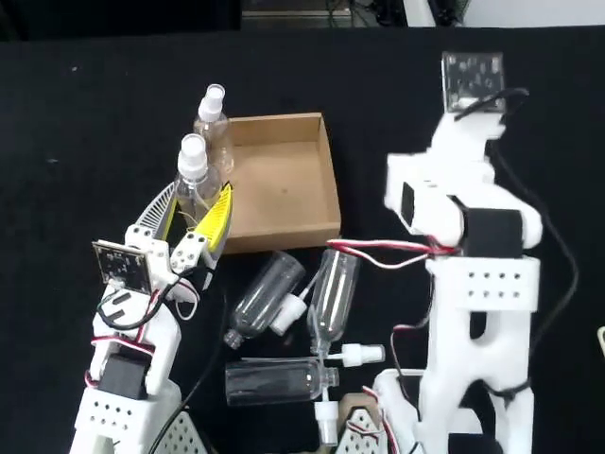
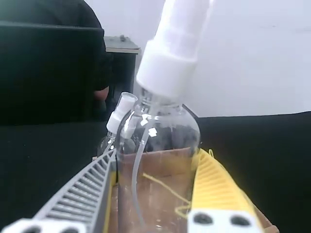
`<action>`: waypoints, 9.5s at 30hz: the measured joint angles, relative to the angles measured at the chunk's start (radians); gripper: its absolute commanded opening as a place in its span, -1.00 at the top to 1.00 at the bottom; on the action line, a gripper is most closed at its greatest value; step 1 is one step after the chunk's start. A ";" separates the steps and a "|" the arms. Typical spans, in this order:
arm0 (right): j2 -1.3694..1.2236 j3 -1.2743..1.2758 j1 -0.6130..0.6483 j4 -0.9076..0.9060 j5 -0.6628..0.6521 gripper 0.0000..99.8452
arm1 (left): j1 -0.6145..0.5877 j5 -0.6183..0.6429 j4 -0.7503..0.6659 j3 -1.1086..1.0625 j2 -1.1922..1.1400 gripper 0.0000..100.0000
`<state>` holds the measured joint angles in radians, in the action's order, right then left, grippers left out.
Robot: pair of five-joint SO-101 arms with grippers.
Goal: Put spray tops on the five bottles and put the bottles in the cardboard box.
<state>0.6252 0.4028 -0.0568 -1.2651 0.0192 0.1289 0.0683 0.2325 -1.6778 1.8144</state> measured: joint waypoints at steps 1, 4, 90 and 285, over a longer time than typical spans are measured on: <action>0.000 0.060 -0.006 0.037 0.000 0.67 | 0.000 0.000 0.002 0.000 0.000 0.94; 0.000 0.247 -0.002 0.189 0.000 0.67 | 0.000 0.000 0.002 0.000 0.000 0.94; 0.000 0.643 0.112 0.595 0.000 0.67 | -1.154 0.000 -1.823 0.494 -2.309 0.93; 0.000 0.643 0.112 0.595 0.000 0.67 | -1.083 -0.124 -1.292 0.451 -1.877 0.39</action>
<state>0.6252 1.0457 0.0552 -0.6697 0.0192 -0.9544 -0.0560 -1.0595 -1.2267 -0.0621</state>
